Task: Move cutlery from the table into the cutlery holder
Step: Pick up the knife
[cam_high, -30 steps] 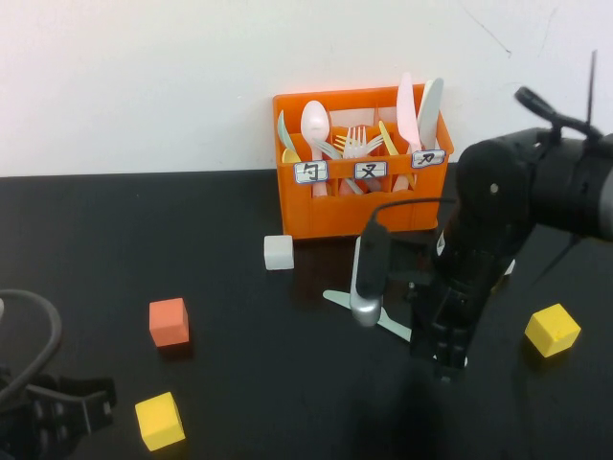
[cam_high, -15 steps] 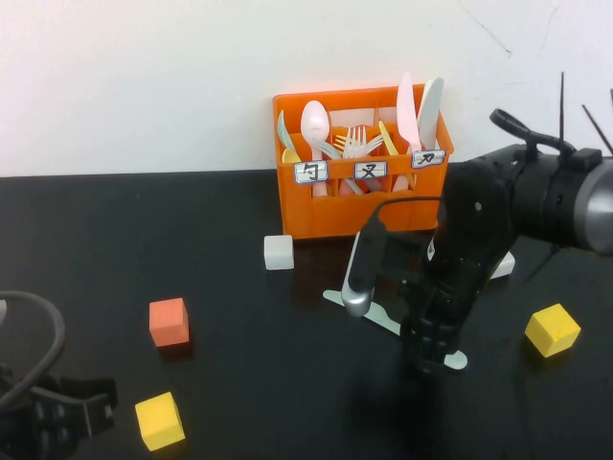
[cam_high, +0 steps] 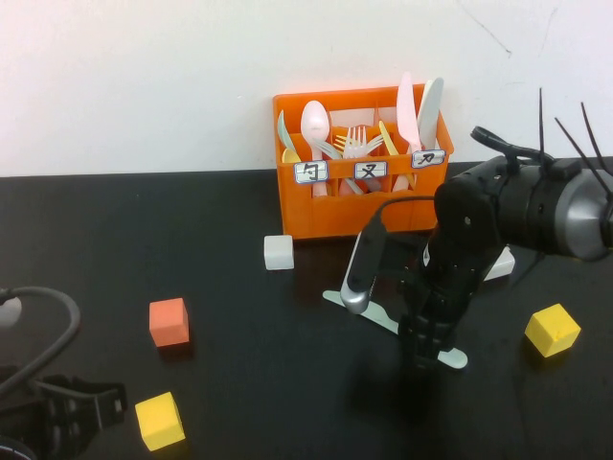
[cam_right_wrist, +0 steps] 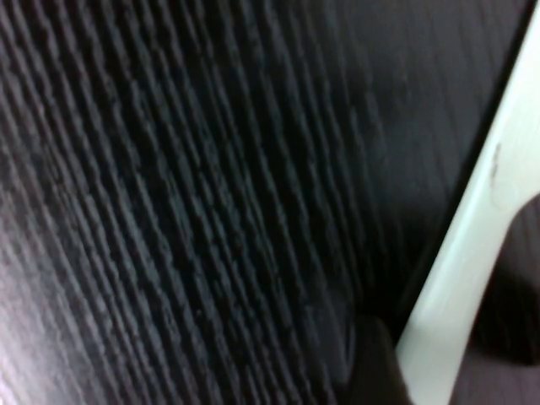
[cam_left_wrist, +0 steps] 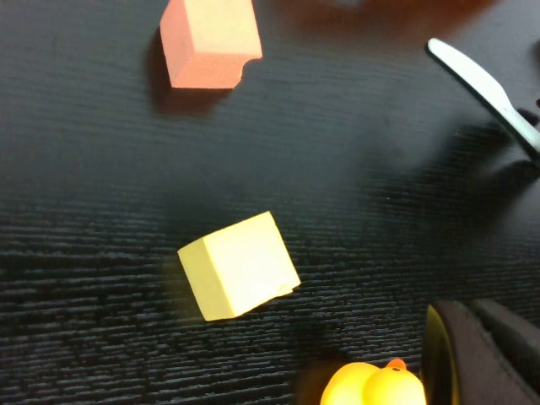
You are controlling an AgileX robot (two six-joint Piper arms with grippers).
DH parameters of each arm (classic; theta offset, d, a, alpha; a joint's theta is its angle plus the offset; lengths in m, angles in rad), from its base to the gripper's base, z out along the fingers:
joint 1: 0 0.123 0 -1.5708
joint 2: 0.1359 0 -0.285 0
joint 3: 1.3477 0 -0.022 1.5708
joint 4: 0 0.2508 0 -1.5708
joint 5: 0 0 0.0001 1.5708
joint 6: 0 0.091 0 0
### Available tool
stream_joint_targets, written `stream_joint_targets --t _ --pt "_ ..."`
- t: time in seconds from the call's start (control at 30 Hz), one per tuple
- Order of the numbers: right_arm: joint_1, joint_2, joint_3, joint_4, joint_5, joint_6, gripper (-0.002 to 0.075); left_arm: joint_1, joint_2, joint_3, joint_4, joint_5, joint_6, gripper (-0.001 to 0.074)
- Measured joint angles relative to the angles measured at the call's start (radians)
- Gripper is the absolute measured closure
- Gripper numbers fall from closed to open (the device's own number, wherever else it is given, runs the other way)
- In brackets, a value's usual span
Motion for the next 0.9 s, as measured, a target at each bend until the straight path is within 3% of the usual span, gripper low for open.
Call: stream_joint_targets --t 0.9 --pt "0.000 0.025 -0.021 -0.031 -0.077 0.005 0.0316 0.000 0.000 0.000 -0.029 -0.007 0.023 0.0736"
